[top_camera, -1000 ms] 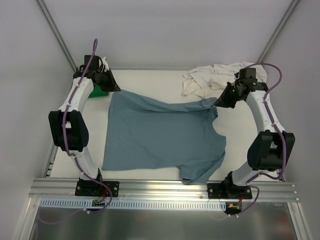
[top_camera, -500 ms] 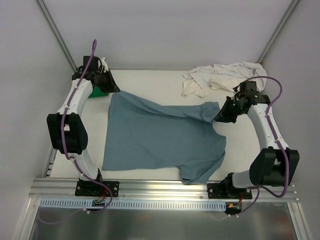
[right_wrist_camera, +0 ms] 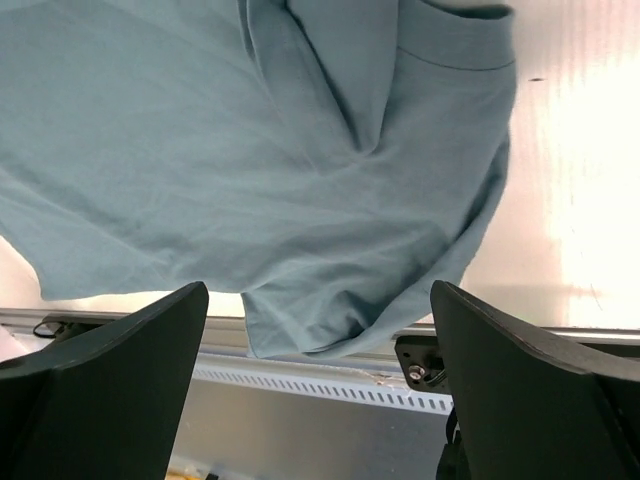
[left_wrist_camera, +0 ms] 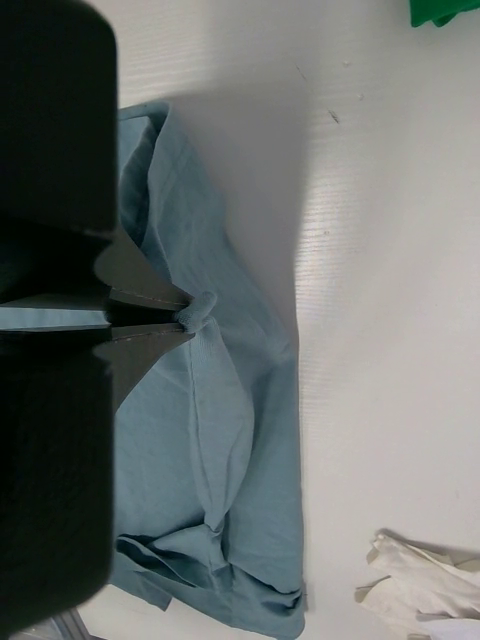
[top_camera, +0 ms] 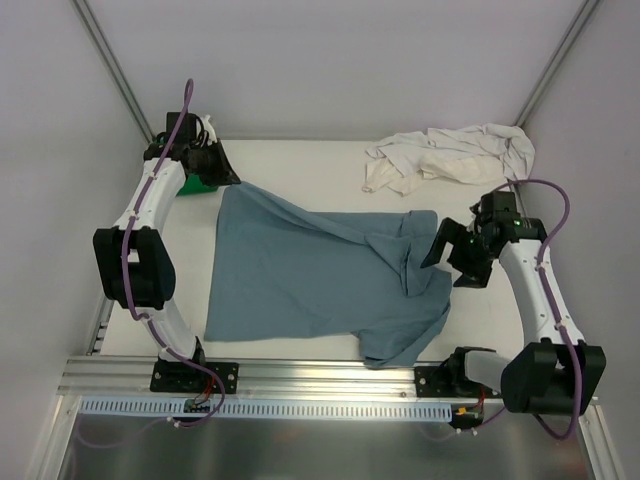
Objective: Fold and stack the t-shirts
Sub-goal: Fold the flattened tshirt in 1/3 of the way
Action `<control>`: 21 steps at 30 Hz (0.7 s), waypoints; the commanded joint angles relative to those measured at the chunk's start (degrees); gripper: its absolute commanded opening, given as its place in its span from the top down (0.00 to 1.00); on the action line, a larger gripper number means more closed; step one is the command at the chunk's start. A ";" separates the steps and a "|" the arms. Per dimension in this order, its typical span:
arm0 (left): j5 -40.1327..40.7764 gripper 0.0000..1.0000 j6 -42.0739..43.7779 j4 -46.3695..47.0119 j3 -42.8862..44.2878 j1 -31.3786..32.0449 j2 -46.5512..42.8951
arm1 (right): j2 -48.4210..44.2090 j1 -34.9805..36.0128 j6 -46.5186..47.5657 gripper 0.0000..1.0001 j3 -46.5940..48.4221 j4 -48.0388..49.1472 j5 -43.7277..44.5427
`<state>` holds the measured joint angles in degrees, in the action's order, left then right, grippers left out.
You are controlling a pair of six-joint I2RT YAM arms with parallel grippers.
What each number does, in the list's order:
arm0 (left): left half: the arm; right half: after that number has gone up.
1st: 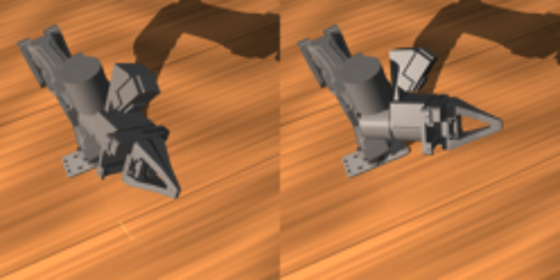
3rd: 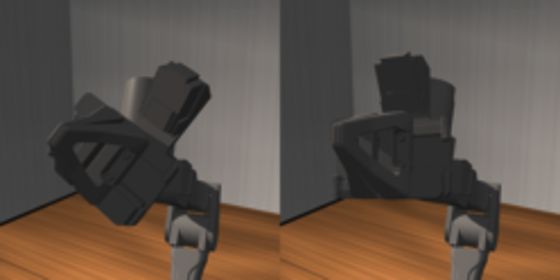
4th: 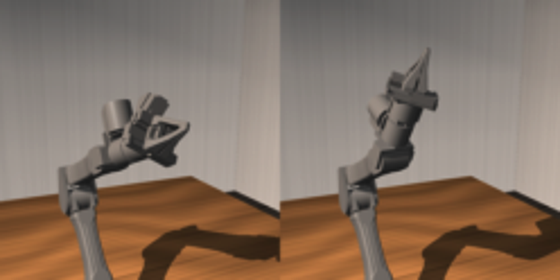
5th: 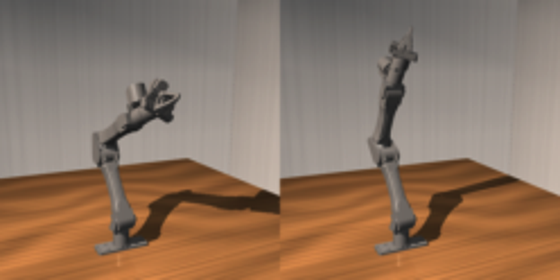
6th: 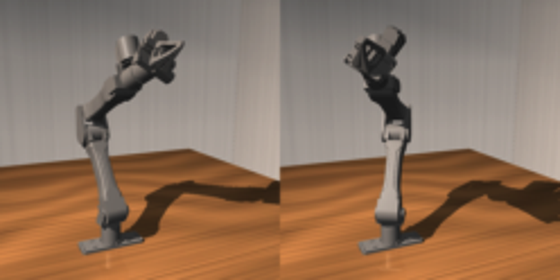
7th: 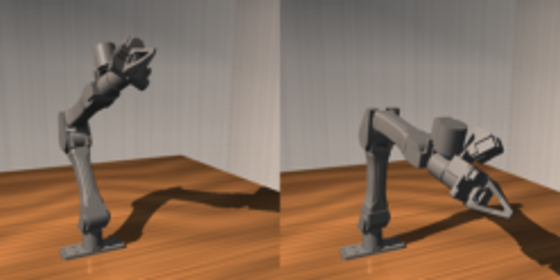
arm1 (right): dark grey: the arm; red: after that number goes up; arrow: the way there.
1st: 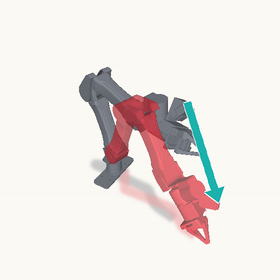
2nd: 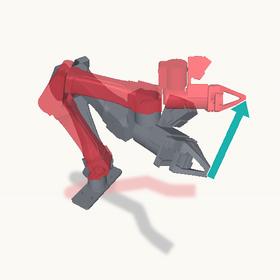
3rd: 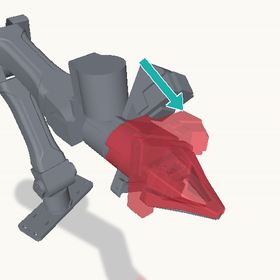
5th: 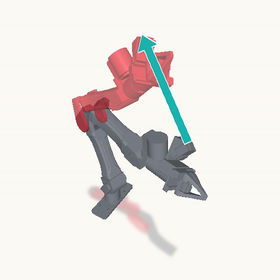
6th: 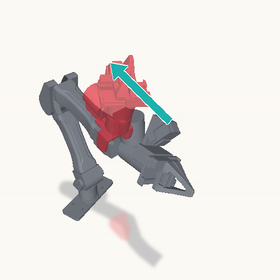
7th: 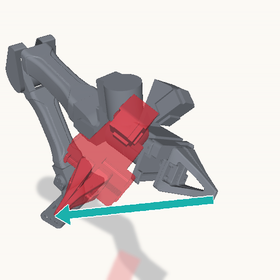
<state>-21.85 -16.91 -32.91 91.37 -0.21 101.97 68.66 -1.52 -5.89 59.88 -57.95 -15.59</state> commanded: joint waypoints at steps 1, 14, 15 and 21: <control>1.10 1.00 1.26 0.39 0.56 -0.06 -3.36 | -0.82 -0.06 0.35 0.00 2.70 -1.29 3.91; 1.37 1.00 0.38 1.09 -0.76 1.61 -5.12 | 17.72 1.43 -2.90 0.21 4.02 15.67 -3.83; 1.37 1.00 0.30 1.18 -0.76 1.61 -5.21 | 19.91 1.43 -2.81 0.23 4.37 16.03 -4.26; 1.37 1.00 0.12 1.09 -0.67 2.14 -5.03 | 25.54 3.80 -3.07 0.28 6.56 18.66 -5.06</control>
<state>-20.91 -16.93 -32.82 90.76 1.43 99.37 92.64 1.32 -8.45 62.81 -41.78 -19.00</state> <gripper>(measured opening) 0.028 0.725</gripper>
